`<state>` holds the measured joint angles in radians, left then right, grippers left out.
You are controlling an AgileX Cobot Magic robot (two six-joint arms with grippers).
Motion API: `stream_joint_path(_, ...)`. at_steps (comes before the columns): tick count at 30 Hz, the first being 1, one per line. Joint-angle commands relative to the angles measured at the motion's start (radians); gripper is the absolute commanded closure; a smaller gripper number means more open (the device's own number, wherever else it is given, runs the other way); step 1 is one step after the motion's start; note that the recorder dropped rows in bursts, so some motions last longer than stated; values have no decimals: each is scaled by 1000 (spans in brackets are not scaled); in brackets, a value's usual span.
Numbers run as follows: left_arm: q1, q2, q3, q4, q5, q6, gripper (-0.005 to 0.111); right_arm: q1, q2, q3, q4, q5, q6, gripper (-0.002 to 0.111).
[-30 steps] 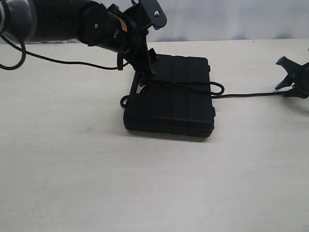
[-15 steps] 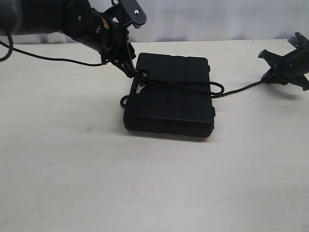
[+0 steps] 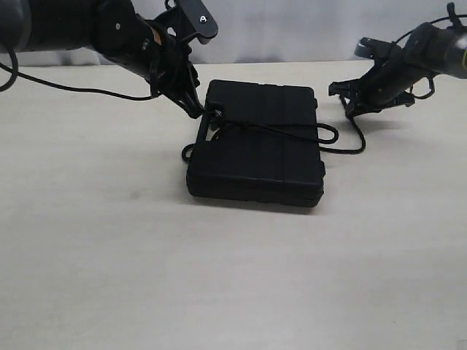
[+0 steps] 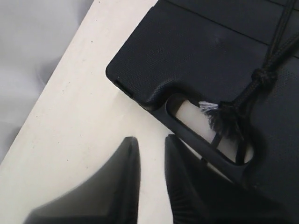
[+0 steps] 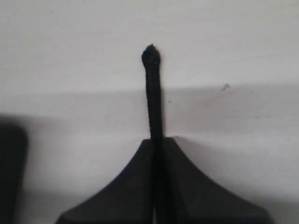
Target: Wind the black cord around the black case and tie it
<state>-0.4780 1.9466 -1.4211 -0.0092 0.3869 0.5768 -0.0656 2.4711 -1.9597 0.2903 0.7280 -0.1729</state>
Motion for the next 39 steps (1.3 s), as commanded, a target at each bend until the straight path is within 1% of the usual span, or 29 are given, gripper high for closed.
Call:
stream_joint_path(1,1,-9,1,-7,4,18,87,31,-39,32,-120,84,-19,104)
stream_joint_path(5,-1,-5,1,-41,6,144,87,33,-104,107,-116,45,-33,104)
stream_joint_path(7,-1,-1,1,-119,6,288,86,33,-138,151,-116,28,-50,104)
stream_joint_path(8,-1,-1,1,-172,6,360,86,33,-150,167,-116,20,-50,104)
stream_joint_path(11,-17,-1,1,-418,60,687,86,33,-179,218,-116,0,-50,104)
stream_joint_path(14,-26,2,1,-696,221,1038,86,33,-195,242,-116,6,-50,104)
stream_joint_path(16,-26,12,1,-790,299,1172,86,33,-210,265,-116,-1,-57,104)
stream_joint_path(17,-26,22,1,-820,316,1230,83,33,-222,287,-114,-19,-59,104)
stream_joint_path(19,-28,41,1,-845,296,1256,73,33,-253,335,-112,-70,-59,104)
stream_joint_path(21,-28,64,1,-843,229,1254,63,33,-286,394,-112,-126,-59,104)
stream_joint_path(24,-28,117,1,-848,64,1221,49,33,-341,469,-112,-183,-59,104)
stream_joint_path(27,-36,154,1,-843,-10,1235,49,33,-365,498,-112,-180,-59,104)
stream_joint_path(28,-41,171,1,-843,-64,1275,49,33,-376,517,-112,-197,-59,104)
stream_joint_path(30,-45,194,1,-843,-119,1313,49,33,-396,550,-112,-234,-59,104)
stream_joint_path(31,-45,203,1,-843,-124,1316,49,33,-405,559,-112,-238,-59,104)
stream_joint_path(32,-49,205,1,-843,-126,1318,51,33,-407,559,-112,-233,-59,104)
stream_joint_path(33,-57,206,1,-845,-154,1318,58,33,-411,559,-112,-224,-54,104)
stream_joint_path(36,-64,206,0,-845,-170,1321,90,33,-413,559,-112,-192,-49,104)
stream_joint_path(37,-65,207,0,-845,-165,1321,102,33,-413,559,-112,-182,-44,104)
stream_joint_path(38,-65,207,0,-845,-163,1321,107,33,-413,559,-112,-178,-18,104)
stream_joint_path(39,-68,207,0,-848,-161,1321,107,28,-413,559,-112,-168,45,104)
